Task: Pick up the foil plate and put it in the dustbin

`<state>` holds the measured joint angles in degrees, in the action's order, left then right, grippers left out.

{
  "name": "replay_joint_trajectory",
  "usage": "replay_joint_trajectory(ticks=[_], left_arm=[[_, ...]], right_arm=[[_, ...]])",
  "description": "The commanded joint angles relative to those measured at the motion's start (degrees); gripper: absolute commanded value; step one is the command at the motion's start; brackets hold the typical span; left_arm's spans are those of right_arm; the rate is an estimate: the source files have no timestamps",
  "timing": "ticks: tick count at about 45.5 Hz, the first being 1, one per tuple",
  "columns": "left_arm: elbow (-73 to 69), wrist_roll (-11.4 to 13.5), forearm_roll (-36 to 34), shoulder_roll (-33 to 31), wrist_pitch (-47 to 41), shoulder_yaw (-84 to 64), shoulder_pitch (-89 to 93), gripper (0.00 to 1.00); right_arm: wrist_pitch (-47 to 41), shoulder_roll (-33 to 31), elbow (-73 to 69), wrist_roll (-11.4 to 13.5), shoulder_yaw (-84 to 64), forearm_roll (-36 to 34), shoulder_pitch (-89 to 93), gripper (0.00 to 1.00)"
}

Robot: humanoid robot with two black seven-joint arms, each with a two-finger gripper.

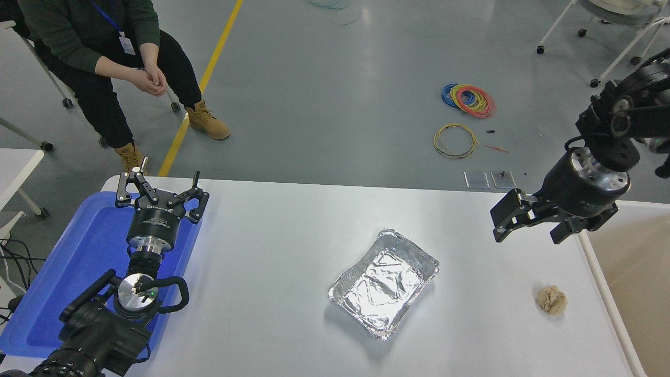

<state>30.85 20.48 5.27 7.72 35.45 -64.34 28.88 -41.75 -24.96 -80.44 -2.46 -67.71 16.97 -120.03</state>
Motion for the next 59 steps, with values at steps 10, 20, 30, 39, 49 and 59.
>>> replay_joint_trajectory(ticks=[10, 20, 30, 39, 49, 59], left_arm=[[0.0, 0.0, 0.0, -0.1, 0.0, 0.0, 0.0, 1.00], [0.0, 0.0, 0.0, 0.0, 0.0, 0.0, 0.0, 1.00], [0.0, 0.0, 0.0, 0.0, 0.0, 0.0, 0.0, 1.00], [0.0, 0.0, 0.0, 0.0, 0.0, 0.0, 0.0, 1.00], [0.0, 0.0, 0.0, 0.0, 0.0, 0.0, 0.0, 1.00], [0.0, 0.0, 0.0, 0.0, 0.0, 0.0, 0.0, 1.00]], right_arm=[[0.0, -0.1, 0.7, -0.1, 0.4, -0.2, 0.3, 1.00], [0.0, 0.0, 1.3, -0.1, 1.0, -0.2, 0.8, 1.00], [0.0, -0.1, 1.9, -0.1, 1.0, -0.2, 0.9, 1.00], [0.0, -1.2, 2.5, -0.1, 1.0, -0.2, 1.9, 1.00], [0.0, -2.3, 3.3, -0.1, 1.0, -0.2, 2.4, 1.00], [0.1, -2.4, 3.6, -0.1, 2.1, 0.0, 4.2, 1.00]])
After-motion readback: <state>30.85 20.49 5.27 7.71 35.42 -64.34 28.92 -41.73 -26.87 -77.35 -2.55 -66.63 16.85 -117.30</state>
